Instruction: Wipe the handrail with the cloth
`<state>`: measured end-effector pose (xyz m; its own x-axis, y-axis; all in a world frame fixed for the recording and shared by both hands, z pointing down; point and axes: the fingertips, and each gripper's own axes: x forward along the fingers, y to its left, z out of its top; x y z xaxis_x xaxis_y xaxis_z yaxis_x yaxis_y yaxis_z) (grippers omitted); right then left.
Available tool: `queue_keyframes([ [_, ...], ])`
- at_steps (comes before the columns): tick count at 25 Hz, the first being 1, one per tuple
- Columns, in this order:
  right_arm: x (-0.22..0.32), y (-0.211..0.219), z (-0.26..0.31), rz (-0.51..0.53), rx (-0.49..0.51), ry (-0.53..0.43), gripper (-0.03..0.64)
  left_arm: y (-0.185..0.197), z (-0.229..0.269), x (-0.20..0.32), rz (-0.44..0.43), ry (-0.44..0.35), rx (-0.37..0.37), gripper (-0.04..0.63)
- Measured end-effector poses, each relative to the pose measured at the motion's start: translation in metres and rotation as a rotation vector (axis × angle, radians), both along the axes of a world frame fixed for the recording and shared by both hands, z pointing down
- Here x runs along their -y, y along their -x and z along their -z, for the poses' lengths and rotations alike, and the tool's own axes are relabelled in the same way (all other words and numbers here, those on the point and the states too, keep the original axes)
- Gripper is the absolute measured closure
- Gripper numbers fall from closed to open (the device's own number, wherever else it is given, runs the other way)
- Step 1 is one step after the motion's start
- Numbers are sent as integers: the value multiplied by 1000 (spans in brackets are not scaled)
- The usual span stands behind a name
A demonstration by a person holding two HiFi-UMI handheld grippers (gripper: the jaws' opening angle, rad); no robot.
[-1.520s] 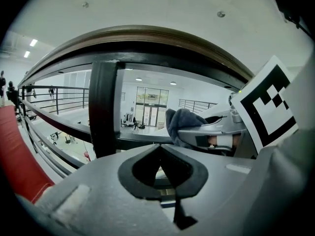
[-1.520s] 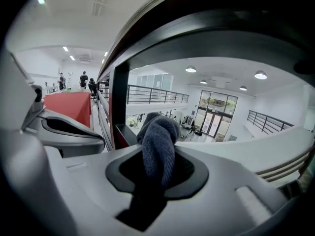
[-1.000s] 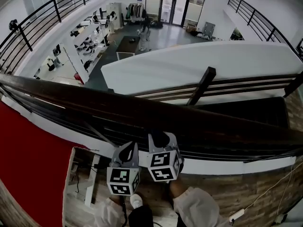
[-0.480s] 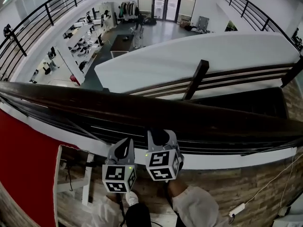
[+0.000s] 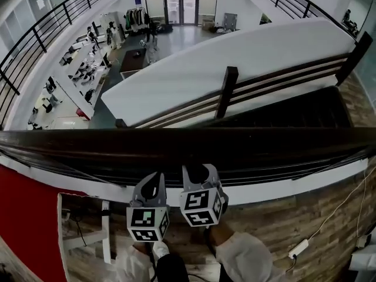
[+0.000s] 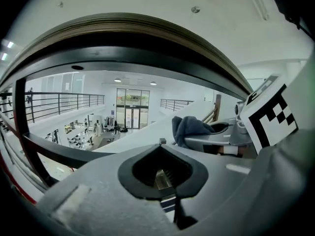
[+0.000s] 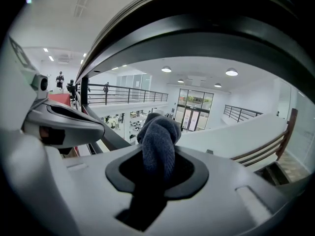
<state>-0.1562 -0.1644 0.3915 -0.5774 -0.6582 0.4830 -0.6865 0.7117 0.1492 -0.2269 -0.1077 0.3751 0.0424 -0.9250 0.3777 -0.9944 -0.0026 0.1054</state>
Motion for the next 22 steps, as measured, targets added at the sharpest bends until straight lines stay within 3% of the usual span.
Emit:
queue_keyframes([
  [22,78,-240,5,-223,39,0,520,-254,4,95,-285,-4,5,594],
])
